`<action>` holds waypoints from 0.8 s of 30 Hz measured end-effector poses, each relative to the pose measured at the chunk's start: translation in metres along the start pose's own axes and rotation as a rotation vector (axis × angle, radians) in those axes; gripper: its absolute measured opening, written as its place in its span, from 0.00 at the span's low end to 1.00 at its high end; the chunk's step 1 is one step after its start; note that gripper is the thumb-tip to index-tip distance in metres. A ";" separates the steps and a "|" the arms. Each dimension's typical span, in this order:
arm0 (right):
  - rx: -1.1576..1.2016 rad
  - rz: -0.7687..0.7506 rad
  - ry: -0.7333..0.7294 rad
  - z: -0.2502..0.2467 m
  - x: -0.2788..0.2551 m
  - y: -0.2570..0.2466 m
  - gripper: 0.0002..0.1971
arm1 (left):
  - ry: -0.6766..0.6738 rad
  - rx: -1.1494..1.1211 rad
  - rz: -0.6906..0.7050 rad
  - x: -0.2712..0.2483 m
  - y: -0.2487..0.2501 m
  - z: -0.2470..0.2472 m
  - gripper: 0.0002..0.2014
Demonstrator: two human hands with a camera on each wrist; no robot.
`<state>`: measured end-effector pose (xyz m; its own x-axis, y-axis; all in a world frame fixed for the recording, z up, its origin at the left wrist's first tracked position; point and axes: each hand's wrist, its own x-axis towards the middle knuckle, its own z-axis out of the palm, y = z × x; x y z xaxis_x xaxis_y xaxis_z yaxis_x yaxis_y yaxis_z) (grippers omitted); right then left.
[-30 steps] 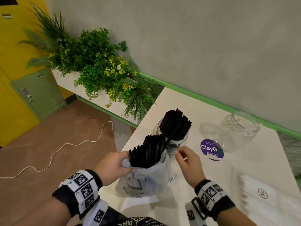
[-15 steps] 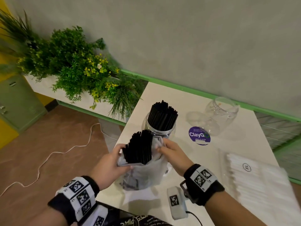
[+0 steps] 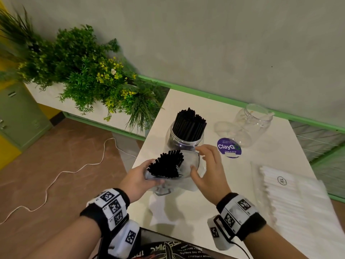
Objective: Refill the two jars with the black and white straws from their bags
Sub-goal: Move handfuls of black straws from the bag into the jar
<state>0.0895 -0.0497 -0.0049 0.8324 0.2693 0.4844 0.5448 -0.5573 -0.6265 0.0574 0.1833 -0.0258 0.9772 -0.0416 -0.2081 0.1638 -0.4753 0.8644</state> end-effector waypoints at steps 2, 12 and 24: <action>0.122 -0.018 -0.168 -0.002 0.000 -0.012 0.34 | -0.014 -0.013 0.002 0.003 -0.001 0.001 0.24; 0.050 0.054 -0.394 0.027 0.026 -0.013 0.25 | 0.022 -0.081 0.065 0.001 0.013 -0.001 0.24; 0.469 0.310 -0.302 0.009 0.043 -0.029 0.09 | 0.022 0.022 0.079 -0.001 0.009 -0.008 0.23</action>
<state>0.1103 -0.0143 0.0286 0.9131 0.3982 0.0874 0.2037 -0.2599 -0.9439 0.0588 0.1865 -0.0143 0.9897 -0.0608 -0.1295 0.0833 -0.4908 0.8673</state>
